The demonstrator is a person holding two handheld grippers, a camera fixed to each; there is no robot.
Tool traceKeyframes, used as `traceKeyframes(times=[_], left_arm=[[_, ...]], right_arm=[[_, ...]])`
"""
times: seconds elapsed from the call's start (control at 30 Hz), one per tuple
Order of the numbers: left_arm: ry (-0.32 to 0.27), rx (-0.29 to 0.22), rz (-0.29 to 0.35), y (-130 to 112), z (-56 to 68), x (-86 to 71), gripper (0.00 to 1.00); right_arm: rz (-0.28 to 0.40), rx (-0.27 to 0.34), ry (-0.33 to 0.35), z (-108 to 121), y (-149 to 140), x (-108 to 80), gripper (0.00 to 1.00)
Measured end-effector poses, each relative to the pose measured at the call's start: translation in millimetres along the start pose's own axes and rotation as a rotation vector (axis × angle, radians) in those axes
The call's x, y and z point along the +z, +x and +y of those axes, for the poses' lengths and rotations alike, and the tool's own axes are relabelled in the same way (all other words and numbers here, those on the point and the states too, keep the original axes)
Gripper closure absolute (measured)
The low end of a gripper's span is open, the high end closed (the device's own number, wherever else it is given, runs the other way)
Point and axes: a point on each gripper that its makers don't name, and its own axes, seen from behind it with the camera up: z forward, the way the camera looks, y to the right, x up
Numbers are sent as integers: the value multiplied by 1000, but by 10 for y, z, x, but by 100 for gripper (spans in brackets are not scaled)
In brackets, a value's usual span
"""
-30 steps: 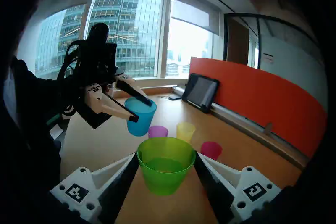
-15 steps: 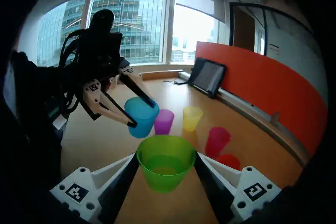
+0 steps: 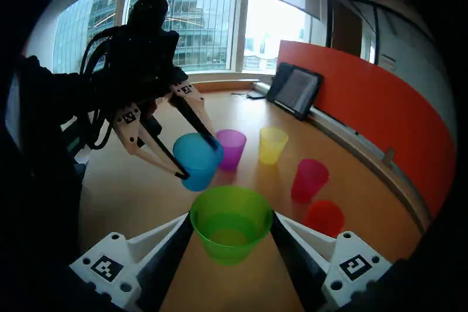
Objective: Pour water
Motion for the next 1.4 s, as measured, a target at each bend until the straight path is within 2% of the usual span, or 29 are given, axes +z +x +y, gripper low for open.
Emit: traceKeyframes(times=[0.77,1.4], left_arm=[[-42,14,-77,-291,21,317,10],[-37,-7,-121,-492,-31,324,10]], right_arm=[[-58,28,-2,58,-339,194,7],[-54,44,-9,55,-385,237,7]])
